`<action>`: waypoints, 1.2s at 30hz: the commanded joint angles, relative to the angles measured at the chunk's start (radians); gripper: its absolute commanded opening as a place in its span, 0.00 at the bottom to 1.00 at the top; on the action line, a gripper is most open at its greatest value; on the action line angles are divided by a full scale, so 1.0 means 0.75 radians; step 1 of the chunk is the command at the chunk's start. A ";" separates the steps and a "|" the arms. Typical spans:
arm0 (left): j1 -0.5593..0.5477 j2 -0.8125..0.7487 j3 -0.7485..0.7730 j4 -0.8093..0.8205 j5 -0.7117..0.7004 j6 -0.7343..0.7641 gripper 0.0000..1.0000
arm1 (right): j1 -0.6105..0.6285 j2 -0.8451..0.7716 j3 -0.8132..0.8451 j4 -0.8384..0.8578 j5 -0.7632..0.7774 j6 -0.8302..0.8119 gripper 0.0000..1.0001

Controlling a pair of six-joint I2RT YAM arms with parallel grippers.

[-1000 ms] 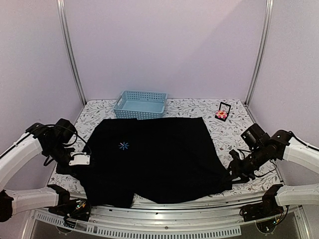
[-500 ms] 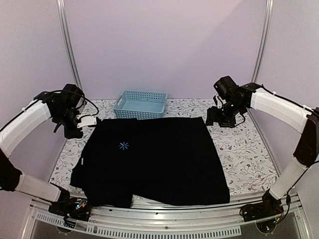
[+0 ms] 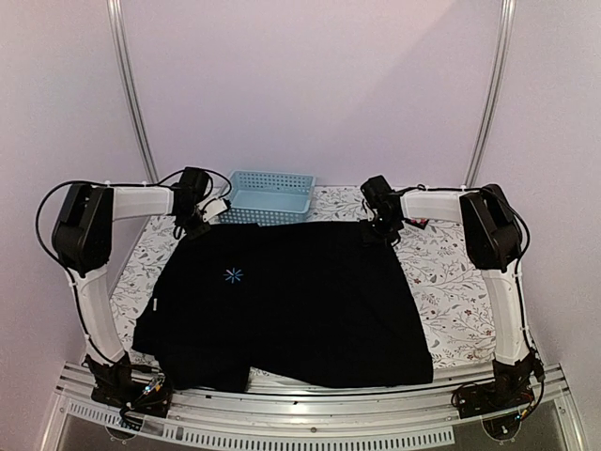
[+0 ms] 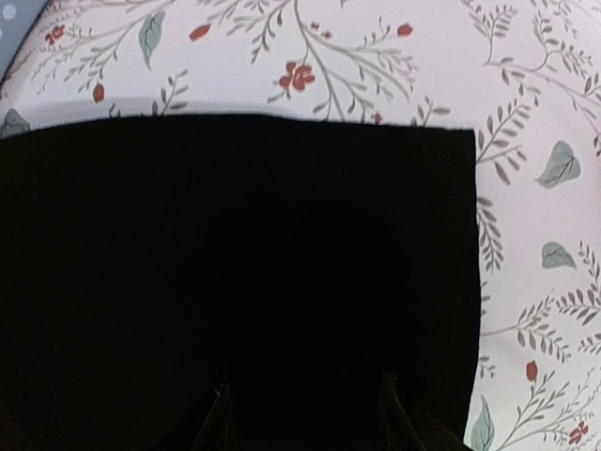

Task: Pin the brooch onto the clothing
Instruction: Flatten out the crumpled clothing at the center of the board, then move the bin to the corner of the board.

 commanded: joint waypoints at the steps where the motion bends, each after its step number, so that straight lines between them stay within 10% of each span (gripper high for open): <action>1: -0.005 0.077 0.169 0.182 0.091 0.003 0.29 | -0.056 0.073 -0.047 -0.006 0.012 0.048 0.50; 6: -0.042 0.112 0.386 -0.127 0.460 0.248 0.54 | -0.128 0.057 -0.128 -0.041 0.062 0.094 0.50; 17: -0.142 0.526 0.921 -0.516 0.415 0.470 0.57 | -0.227 -0.038 -0.240 0.071 -0.121 0.135 0.49; 21: -0.143 0.603 0.994 -0.507 0.364 0.479 0.48 | -0.228 -0.054 -0.258 0.075 -0.141 0.110 0.49; 27: -0.144 0.634 0.996 -0.402 0.266 0.450 0.00 | -0.228 -0.084 -0.278 0.085 -0.159 0.104 0.50; 36: -0.045 0.553 1.002 -0.552 0.218 0.399 0.00 | -0.226 -0.130 -0.315 0.089 -0.182 0.094 0.51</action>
